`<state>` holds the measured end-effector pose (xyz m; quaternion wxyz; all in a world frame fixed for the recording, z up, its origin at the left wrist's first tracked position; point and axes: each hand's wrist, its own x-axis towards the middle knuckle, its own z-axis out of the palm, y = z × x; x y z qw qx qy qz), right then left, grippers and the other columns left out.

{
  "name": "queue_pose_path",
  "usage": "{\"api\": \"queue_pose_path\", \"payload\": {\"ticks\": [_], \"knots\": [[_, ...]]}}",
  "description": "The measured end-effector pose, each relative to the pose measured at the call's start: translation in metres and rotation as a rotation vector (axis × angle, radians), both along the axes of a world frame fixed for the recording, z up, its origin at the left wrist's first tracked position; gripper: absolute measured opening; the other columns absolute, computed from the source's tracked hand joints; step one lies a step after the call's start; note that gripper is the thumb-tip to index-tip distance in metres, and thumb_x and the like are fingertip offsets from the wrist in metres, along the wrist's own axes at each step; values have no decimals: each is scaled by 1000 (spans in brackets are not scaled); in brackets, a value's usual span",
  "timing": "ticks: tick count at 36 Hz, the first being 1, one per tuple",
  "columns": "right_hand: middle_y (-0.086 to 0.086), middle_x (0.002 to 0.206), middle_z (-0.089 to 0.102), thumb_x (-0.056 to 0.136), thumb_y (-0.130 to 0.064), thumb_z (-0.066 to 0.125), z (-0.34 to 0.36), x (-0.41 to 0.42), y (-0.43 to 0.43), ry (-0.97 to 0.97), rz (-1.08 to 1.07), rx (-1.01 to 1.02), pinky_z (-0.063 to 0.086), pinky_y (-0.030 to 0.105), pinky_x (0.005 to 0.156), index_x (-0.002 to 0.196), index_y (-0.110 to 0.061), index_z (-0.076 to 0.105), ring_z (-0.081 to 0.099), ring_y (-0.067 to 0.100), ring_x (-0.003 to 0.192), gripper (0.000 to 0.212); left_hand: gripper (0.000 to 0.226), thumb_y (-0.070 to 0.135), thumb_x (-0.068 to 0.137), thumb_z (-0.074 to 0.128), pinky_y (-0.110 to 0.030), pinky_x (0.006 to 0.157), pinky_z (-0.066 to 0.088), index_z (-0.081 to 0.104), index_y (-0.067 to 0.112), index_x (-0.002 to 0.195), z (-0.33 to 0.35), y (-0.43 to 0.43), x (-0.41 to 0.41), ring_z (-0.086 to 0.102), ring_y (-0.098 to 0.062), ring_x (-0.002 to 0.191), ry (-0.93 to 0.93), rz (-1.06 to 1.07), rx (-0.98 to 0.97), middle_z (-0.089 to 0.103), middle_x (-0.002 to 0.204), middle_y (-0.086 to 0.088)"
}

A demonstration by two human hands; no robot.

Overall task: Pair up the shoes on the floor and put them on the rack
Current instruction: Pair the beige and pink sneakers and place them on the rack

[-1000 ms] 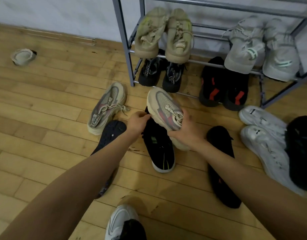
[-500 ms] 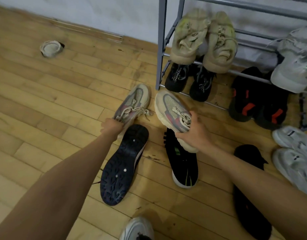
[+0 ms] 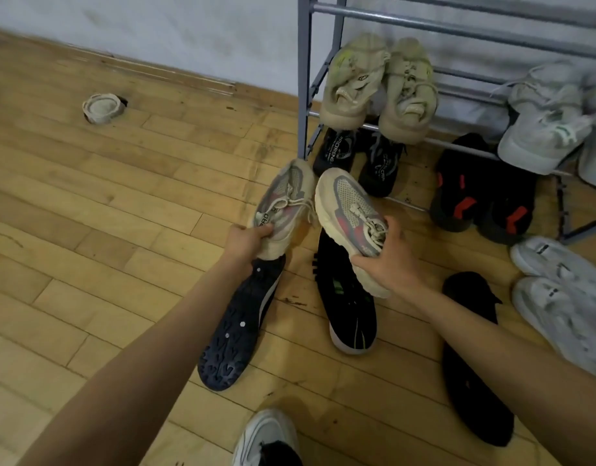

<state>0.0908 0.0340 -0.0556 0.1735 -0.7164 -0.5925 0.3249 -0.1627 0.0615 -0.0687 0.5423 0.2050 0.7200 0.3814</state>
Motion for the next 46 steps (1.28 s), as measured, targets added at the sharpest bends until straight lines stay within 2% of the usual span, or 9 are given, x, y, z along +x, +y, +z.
{"api": "queue_pose_path", "payload": {"ticks": [8, 11, 19, 27, 30, 34, 39, 43, 46], "knots": [[2, 126, 50, 64, -42, 75, 12, 48, -41, 95, -168, 18, 50, 37, 78, 136, -26, 24, 57, 26, 104, 89, 77, 34, 76, 76, -46, 100, 48, 40, -1, 134, 4, -57, 86, 57, -29, 115, -144, -86, 19, 57, 127, -13], [2, 124, 51, 67, -42, 75, 11, 72, -58, 90, -234, 24, 44, 31, 73, 136, -25, 26, 57, 24, 101, 87, 62, 38, 76, 75, -29, 73, 53, 39, 14, 121, 7, -69, 121, 59, -13, 93, -128, -113, 28, 57, 105, 1], [5, 135, 46, 68, -38, 78, 7, 126, -88, 104, -364, -12, 42, 31, 81, 143, -17, 25, 51, 27, 118, 94, 62, 44, 90, 57, -23, 62, 41, 30, 6, 131, 0, -94, 206, 48, -7, 80, 0, -285, -20, 49, 95, 3], [4, 128, 51, 67, -36, 78, 6, 125, -85, 180, -361, -49, 48, 38, 88, 136, -14, 33, 54, 25, 114, 86, 65, 48, 98, 36, -42, 104, 38, 22, 5, 146, 4, -102, 230, 38, -35, 129, 237, -590, -144, 24, 150, -15], [5, 130, 50, 69, -44, 74, 10, 121, -80, 206, -361, -131, 46, 37, 85, 139, -15, 28, 52, 26, 115, 89, 49, 43, 100, 33, -35, 79, 51, 50, 5, 126, 5, -107, 225, 57, -22, 91, 192, -726, -210, 57, 109, -9], [4, 123, 53, 72, -44, 72, 16, 113, -76, 238, -352, -154, 43, 32, 77, 136, -16, 29, 54, 21, 101, 83, 34, 27, 101, 33, -23, 55, 39, 56, 14, 79, 8, -110, 220, 47, -12, 63, 183, -766, -143, 52, 74, -1], [0, 115, 55, 69, -47, 73, 15, 96, -73, 245, -339, -132, 50, 35, 81, 131, -19, 31, 58, 21, 101, 81, 48, 46, 99, 35, -38, 98, 47, 55, 13, 128, 17, -100, 214, 58, -18, 110, -21, -554, 102, 61, 119, -2], [-9, 102, 56, 79, -47, 67, 15, 82, -68, 439, -292, -216, 46, 22, 64, 133, -23, 32, 56, 5, 85, 69, 59, 48, 88, 57, -42, 99, 49, 45, 19, 138, 18, -93, 204, 61, -20, 114, -251, -558, 58, 61, 128, -3], [0, 121, 58, 95, -40, 50, 16, 76, -64, 672, -301, -320, 50, 34, 83, 137, -23, 39, 58, 15, 96, 47, 49, 26, 90, 62, -40, 89, 55, 48, 11, 135, 14, -88, 187, 65, -25, 106, -272, -492, 83, 66, 121, -10]]}}
